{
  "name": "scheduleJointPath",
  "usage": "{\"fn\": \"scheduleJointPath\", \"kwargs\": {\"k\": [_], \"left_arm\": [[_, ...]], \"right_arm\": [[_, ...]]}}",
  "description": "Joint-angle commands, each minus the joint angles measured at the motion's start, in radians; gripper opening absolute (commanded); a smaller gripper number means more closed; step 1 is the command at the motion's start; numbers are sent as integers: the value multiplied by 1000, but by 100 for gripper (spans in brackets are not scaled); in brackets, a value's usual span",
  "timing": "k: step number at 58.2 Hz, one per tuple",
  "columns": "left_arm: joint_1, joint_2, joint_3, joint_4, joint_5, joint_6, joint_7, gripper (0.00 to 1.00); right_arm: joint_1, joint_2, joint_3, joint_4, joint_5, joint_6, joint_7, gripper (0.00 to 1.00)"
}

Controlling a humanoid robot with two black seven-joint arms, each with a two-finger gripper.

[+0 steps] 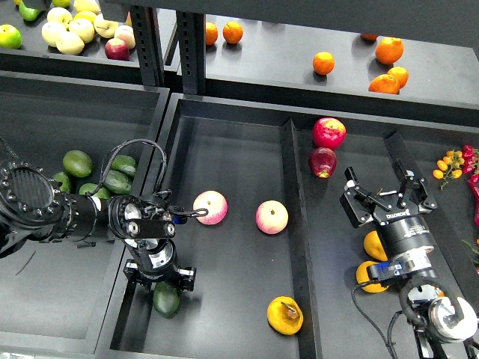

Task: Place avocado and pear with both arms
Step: 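Lower the left gripper and close it around the avocado, then lift the avocado and carry it into the avocado bin, then release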

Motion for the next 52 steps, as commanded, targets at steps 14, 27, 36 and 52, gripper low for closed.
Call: {"fn": "scheduleJointPath", "kwargs": {"k": [14,27,36,52], "left_arm": [[14,0,-32,21,-11,0,0,6],[-14,0,-135,10,-13,0,0,7],[-72,43,-210,0,-13,0,0,7],[-141,239,-320,3,-13,0,0,8]], "right_arm": [[-2,0,0,0,0,0,0,99],[-3,0,0,1,0,2,0,99],[-5,0,-2,3,2,2,0,99],[-14,0,-5,3,2,2,0,99]]}}
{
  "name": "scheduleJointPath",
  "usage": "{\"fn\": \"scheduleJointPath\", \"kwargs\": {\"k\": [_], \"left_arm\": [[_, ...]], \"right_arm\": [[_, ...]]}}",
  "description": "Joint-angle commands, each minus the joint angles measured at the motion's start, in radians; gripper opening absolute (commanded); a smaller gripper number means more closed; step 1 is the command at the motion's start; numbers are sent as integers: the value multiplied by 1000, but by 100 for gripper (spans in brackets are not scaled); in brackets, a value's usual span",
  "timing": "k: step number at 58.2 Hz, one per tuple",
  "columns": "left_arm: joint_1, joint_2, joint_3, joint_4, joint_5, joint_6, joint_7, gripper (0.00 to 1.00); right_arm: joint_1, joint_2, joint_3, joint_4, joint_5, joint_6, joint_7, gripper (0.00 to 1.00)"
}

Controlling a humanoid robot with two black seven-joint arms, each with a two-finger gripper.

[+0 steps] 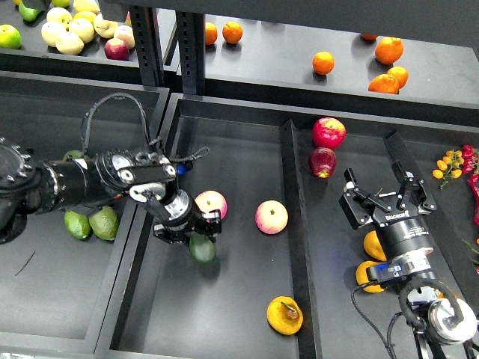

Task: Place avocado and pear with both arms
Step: 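Lift the avocado and carry it into the avocado bin, then release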

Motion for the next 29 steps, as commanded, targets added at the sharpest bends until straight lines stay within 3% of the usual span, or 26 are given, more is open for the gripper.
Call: {"fn": "scheduleJointPath", "kwargs": {"k": [1,19,29], "left_arm": [[-21,109,-42,7,0,0,0,8],[-9,384,-77,29,0,0,0,9],[131,416,-120,40,15,0,0,10]], "right_arm": [[-3,0,-1,0,0,0,0,99],[-19,0,-2,1,0,1,0,99],[-22,0,-2,1,0,1,0,99]]}}
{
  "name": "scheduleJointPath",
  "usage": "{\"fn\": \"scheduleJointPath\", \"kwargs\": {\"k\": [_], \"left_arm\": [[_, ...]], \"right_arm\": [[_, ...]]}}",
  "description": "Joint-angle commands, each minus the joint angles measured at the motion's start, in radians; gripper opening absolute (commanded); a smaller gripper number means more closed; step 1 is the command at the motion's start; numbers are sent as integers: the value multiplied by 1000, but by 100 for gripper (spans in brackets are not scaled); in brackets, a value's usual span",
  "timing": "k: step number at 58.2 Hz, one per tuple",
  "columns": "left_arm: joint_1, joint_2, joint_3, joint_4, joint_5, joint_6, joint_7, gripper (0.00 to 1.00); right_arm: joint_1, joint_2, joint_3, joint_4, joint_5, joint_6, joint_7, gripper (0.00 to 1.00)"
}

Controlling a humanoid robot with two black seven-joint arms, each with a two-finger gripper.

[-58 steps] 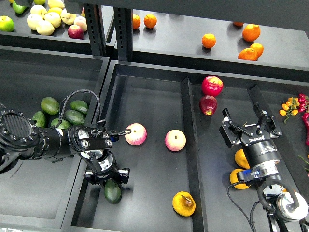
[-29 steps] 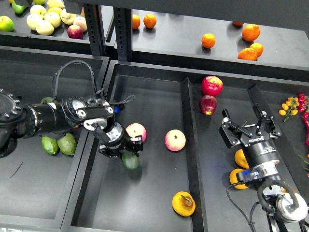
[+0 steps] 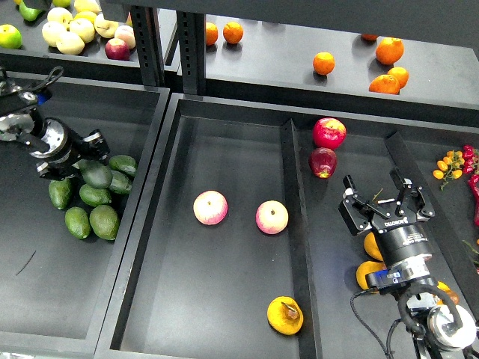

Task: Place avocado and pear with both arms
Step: 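Lift the avocado and carry it into the avocado bin, then release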

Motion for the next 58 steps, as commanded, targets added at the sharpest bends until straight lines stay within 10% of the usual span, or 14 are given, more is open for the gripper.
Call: {"fn": "scheduleJointPath", "kwargs": {"k": [1,28,58], "left_arm": [[89,9,-41,13,14,0,0,10],[228,-45,-130,112,128,0,0,20],[233,-89,-130,151,130,0,0,57]], "right_arm": [[-1,0,0,-1,0,0,0,99],[-16,0,-8,3,0,0,0,99],[-16,0,-9,1,0,0,0,99]]}}
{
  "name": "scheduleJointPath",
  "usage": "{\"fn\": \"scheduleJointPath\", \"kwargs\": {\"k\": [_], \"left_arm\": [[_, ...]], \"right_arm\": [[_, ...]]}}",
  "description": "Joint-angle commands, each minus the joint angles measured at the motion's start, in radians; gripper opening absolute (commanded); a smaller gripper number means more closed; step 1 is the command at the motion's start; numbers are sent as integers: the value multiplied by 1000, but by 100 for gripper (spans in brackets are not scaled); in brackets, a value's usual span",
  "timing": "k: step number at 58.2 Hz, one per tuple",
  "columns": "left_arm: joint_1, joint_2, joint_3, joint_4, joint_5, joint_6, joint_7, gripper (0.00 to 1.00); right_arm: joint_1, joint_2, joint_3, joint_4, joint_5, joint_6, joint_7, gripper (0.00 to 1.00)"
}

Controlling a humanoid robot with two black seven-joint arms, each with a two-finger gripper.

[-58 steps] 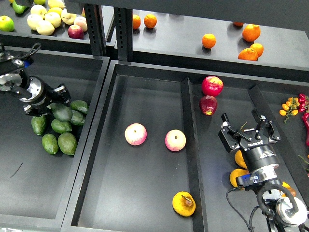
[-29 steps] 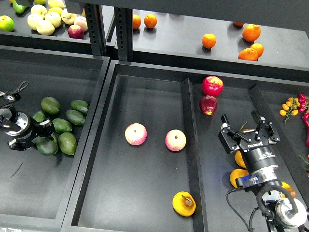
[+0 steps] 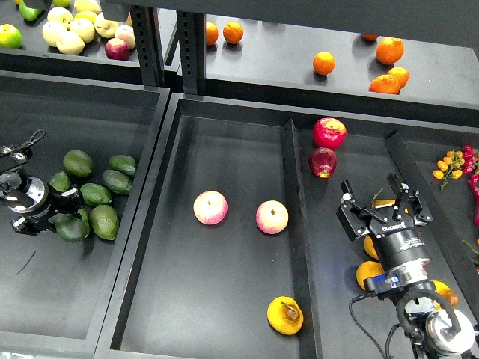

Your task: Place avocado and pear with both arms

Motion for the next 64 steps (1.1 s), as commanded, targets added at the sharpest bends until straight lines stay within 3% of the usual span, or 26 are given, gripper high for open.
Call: {"fn": "scheduleJointPath", "kwargs": {"k": [1,38,45,47,64], "left_arm": [[5,-6,0,12,1,0,0,58],[-15,-27,-24,14,32,0,0,98],[-19,-24,-113,9,14,0,0,99],[-18,-22,-211,6,-23,0,0,99],[27,-44,-529,-37,-333,0,0,99]], "right_arm": [[0,0,0,-1,0,2,0,99],[-1,0,2,-3,0,22,-2,99],[-3,0,2,-3,0,22,-2,99],[-8,0,0,-5,0,22,-2,99],[-11,0,-14,-18,0,23,-2,99]]}}
